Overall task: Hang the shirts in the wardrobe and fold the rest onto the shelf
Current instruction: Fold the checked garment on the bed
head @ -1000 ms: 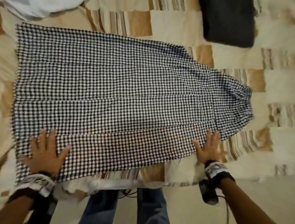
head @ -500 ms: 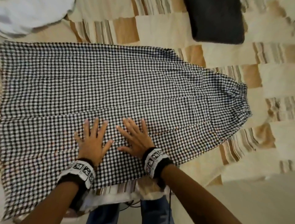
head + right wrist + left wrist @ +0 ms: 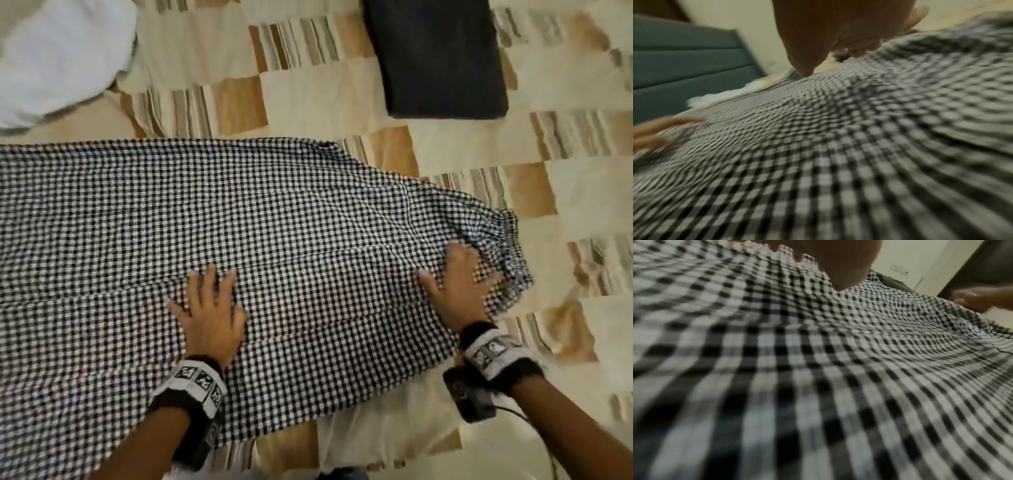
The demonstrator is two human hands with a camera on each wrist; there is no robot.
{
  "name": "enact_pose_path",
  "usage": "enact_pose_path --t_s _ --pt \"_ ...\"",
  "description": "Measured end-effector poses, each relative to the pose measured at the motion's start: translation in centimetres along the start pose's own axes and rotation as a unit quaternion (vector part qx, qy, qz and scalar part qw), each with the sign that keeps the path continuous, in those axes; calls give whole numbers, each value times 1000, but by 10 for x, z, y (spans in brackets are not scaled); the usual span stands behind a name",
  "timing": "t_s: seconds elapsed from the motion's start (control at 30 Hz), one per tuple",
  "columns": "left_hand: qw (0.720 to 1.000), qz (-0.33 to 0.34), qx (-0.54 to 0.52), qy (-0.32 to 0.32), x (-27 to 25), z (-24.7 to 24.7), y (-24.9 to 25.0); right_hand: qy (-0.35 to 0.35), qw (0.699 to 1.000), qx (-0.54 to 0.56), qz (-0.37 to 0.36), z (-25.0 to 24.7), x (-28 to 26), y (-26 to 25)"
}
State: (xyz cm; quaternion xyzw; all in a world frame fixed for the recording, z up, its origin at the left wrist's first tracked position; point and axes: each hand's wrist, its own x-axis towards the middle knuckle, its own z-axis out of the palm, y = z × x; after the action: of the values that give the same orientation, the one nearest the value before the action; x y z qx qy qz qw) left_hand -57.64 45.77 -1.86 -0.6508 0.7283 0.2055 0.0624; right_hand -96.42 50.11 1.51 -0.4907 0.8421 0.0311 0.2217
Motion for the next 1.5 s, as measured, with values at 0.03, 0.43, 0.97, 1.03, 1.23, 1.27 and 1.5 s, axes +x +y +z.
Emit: enact_pose_path --t_s 0.03,0.43,0.97,1.03,1.23,1.27,1.5 --pt "999 25 22 6 5 -2 8 24 996 -37 -72 5 4 -28" --pt "995 24 80 -62 62 -10 -13 -27 930 -176 -321 54 73 -133" --pt "972 -225 35 58 181 -162 -223 120 974 -82 -171 -7 133 -188" --pt "987 -90 116 68 211 -173 -211 145 970 -58 -185 -17 149 -216" --pt "965 60 241 -87 270 -183 -200 98 984 -64 -135 -33 171 -249" --pt "964 50 241 -103 275 -186 -205 99 984 -58 -139 -34 171 -249" --pt "968 69 236 -57 217 -213 -251 164 948 -41 -270 -24 115 -209"
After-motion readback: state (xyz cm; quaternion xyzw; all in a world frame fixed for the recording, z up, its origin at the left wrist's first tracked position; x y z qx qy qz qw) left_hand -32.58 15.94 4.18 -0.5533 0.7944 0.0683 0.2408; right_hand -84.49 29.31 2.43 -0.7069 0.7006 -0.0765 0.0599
